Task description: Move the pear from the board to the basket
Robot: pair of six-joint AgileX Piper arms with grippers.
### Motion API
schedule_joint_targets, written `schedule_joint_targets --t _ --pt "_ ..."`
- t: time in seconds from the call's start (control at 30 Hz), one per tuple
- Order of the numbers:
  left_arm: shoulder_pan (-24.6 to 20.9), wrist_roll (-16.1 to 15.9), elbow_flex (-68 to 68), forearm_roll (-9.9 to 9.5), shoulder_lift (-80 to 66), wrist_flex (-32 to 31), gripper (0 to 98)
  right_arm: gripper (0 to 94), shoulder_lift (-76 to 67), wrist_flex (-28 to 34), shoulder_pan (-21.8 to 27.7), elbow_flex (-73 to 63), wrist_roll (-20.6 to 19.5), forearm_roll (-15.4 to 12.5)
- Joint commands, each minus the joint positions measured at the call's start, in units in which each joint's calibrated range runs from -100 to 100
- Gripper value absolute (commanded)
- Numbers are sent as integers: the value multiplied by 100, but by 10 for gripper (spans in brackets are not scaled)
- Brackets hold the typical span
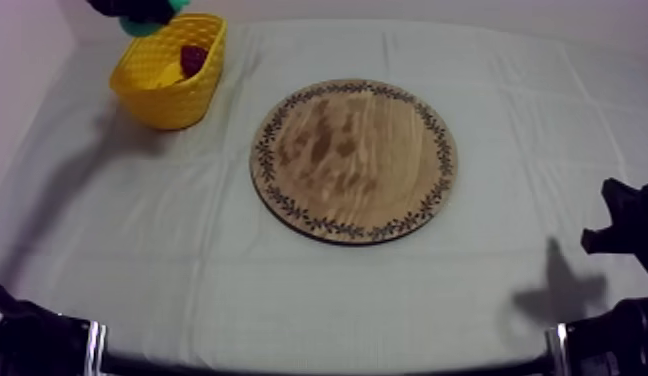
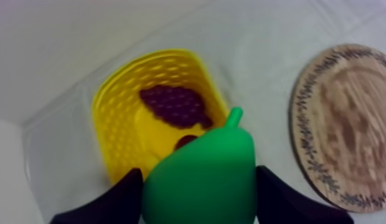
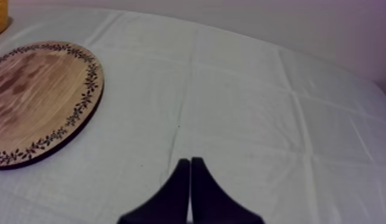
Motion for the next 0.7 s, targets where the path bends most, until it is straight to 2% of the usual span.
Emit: schedule_joint_targets --t 0.0,0.23,0.67 --pt "-228 52 -10 -55 140 -192 576 5 1 8 1 5 2 1" --pt "-423 215 -66 -98 753 -482 563 5 1 8 2 5 1 1" --pt "-297 520 -1200 -98 2552 -621 554 5 1 8 1 5 2 1"
